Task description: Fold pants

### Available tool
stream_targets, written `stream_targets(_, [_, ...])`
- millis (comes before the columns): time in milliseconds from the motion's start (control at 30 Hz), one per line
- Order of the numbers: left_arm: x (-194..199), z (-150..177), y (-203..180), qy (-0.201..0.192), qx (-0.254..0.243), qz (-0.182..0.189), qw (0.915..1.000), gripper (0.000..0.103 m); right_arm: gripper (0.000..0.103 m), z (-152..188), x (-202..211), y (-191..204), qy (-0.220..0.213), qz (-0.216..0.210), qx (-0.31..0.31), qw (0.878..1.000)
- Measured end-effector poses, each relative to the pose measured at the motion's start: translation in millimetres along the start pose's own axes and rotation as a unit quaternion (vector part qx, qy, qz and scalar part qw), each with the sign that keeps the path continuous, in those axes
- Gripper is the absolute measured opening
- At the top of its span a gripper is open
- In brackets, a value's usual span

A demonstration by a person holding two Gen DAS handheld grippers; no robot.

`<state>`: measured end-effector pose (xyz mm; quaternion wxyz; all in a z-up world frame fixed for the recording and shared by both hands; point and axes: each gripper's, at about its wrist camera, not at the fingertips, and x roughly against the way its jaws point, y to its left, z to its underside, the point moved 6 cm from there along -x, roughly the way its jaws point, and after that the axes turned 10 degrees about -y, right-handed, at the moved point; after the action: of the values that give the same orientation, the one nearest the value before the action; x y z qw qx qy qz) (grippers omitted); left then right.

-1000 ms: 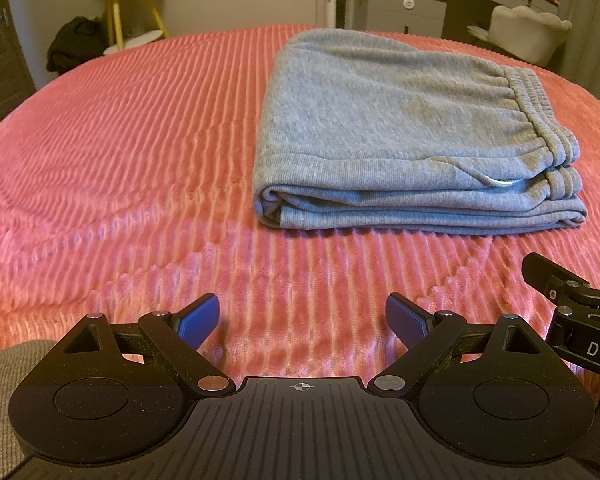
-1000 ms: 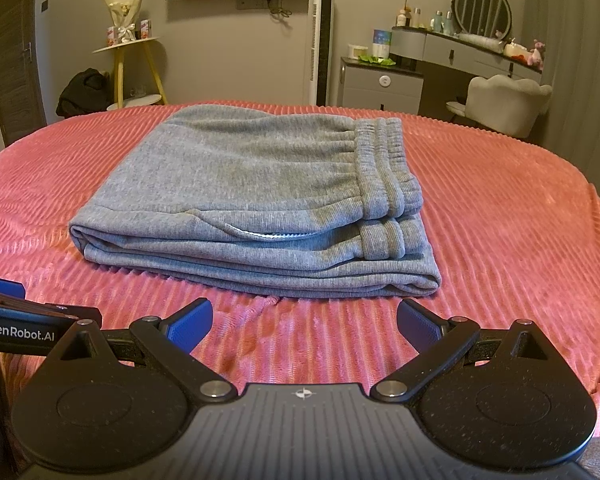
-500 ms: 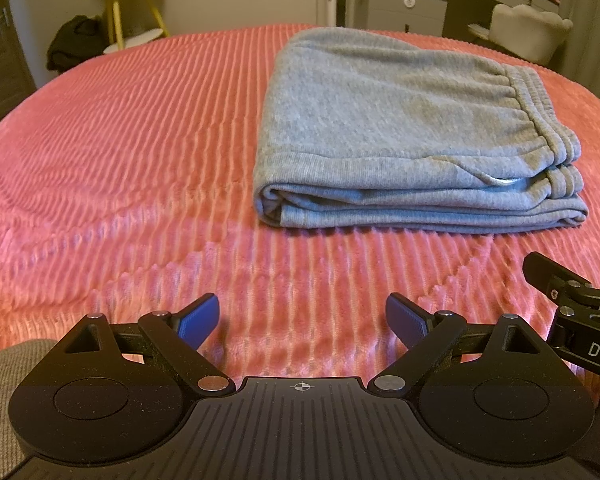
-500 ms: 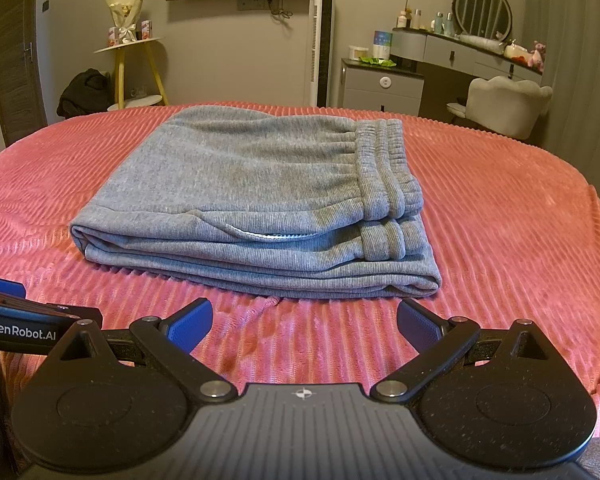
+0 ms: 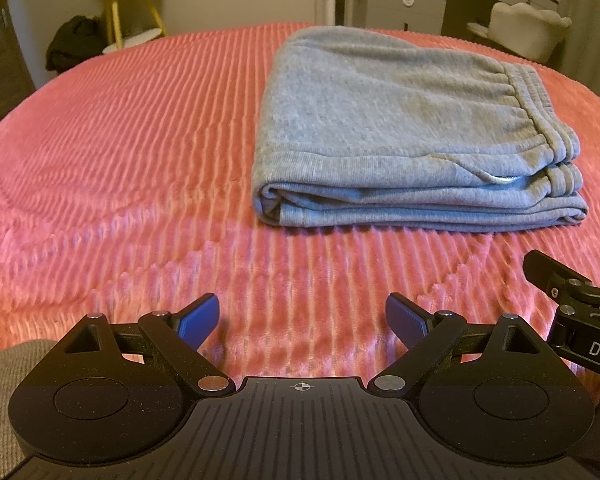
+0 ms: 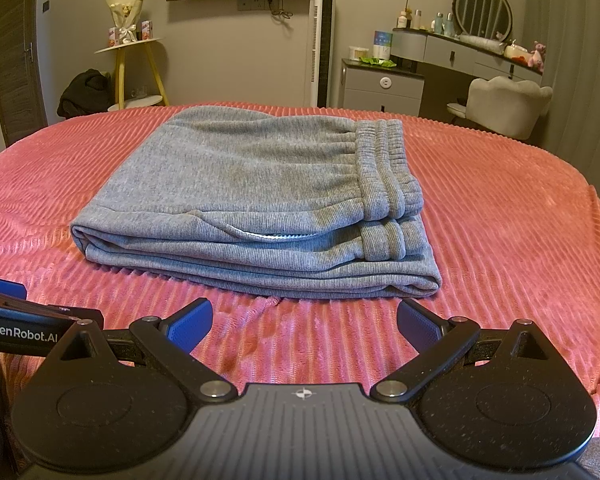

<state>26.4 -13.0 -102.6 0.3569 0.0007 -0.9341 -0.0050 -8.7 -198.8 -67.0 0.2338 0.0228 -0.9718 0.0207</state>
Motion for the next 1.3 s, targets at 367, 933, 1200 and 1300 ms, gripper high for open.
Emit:
stream_targets(367, [0.1, 0.0, 0.4, -0.001, 0.001, 0.001, 1.0000, 0.094, 0.099, 0.1, 0.2, 0.6, 0.000, 0.000, 0.000, 1.000])
stream_targets(933, [2.2, -1.1, 0.2, -0.005, 0.009, 0.007, 0.9999, 0.093, 0.099, -0.2, 0.7, 1.4, 0.000, -0.001, 0.001, 1.000])
stream_targets(1200, [2.2, -0.8, -1.1, -0.005, 0.005, 0.008, 0.9999, 0.093, 0.099, -0.2, 0.8, 1.7, 0.001, -0.001, 0.001, 1.000])
stream_targets(1300, [1.8, -0.5, -1.8, -0.005, 0.002, 0.010, 0.9999, 0.093, 0.099, -0.2, 0.8, 1.9, 0.001, -0.001, 0.001, 1.000])
